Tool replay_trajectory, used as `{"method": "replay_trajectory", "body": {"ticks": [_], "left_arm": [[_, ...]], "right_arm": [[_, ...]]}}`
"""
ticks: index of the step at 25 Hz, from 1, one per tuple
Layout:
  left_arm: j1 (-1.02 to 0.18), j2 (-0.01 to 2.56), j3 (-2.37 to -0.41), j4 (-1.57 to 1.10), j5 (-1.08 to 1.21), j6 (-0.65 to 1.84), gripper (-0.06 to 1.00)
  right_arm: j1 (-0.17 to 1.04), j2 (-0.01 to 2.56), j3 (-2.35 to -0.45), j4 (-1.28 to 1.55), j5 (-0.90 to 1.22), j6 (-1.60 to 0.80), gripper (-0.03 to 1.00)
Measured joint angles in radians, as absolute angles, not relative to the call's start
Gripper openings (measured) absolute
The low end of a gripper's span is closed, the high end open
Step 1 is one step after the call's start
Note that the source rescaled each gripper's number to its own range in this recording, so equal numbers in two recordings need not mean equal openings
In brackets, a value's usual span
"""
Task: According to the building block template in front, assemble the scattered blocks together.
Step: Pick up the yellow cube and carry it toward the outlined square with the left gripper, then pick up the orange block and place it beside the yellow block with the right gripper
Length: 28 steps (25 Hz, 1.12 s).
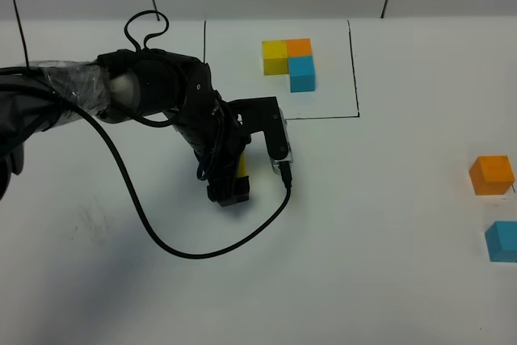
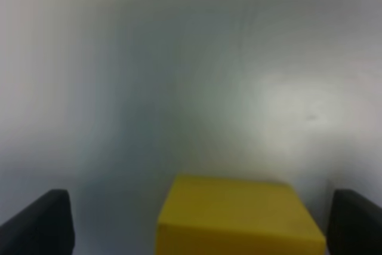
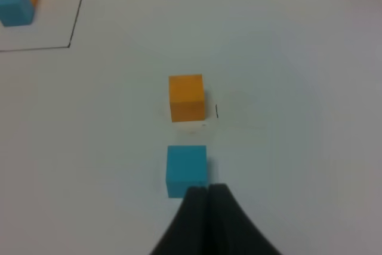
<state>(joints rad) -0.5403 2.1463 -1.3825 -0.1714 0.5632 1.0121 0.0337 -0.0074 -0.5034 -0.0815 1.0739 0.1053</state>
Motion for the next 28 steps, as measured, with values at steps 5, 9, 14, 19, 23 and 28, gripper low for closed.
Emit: {"method": "replay_trajectory", "body": {"ticks": [5,9,14,19,23,28], "left_arm": [[-0.540,2.109,-1.382,-0.169,0.570,1.012,0.94],[-0.540,2.058,-1.382,-0.169,0.581,1.012,0.93],[-0.540,1.987,-1.382,-0.169,0.610,1.011,0.89],[-0.540,1.935,-1.382,-0.169,0.662,1.011,0.55],[-0.540,1.924,-1.382,-0.167,0.678,0.994,0.10],[-0.540,1.924,-1.382,-0.166,0.677,0.806,0.01]], "right_arm": [[0.034,-0.007,-0.503,-0.081,1.074,0.105,0.00],[0.034,-0.007,-0.503,-0.081,1.074,0.105,0.00],[0.034,-0.007,-0.503,-0.081,1.074,0.105,0.00],[0.034,-0.007,-0.503,-0.081,1.074,0.105,0.00],[0.034,-0.007,-0.503,-0.081,1.074,0.105,0.00],[0.034,-0.007,-0.503,-0.081,1.074,0.105,0.00]]}}
